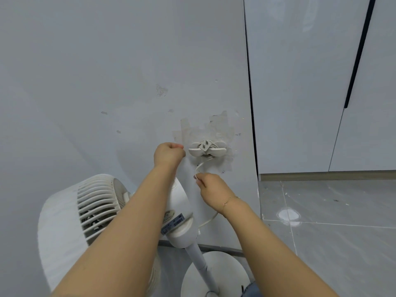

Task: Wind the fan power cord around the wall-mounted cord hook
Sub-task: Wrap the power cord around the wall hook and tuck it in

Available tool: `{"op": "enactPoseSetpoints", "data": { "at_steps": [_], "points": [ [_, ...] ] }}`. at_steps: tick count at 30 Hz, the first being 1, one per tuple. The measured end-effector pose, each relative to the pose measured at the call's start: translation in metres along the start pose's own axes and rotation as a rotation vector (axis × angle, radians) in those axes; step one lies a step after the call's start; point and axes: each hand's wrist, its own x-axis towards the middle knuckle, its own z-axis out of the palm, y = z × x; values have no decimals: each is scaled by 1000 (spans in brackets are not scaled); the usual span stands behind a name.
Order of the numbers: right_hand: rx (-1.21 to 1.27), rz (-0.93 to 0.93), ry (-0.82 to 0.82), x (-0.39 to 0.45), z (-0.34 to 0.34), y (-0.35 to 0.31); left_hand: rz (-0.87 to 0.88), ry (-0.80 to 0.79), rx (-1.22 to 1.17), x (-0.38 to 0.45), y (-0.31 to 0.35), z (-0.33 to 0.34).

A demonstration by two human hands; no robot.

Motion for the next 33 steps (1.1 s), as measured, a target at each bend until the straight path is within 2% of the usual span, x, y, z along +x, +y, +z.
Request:
{"op": "enactPoseSetpoints", "data": {
  "at_steps": [4,8,11,23,29,33],
  "points": [
    [186,34,76,-3,-6,5,-50,-58,86,2,-2,-7],
    [157,33,60,-6,-7,9,-117,-54,146,5,-5,-17],
    [224,-12,63,-6,-4,6,-184,-117,237,5,-2,-22],
    [203,-69,93,-1,1,1,-117,-434,405,2,1,-12],
    [205,31,138,-4,-2,-3,-91,-415,438,5,4,-4],
    [359,185,97,-8,3,-1,-112,-354,355,14,1,4]
  ]
}}
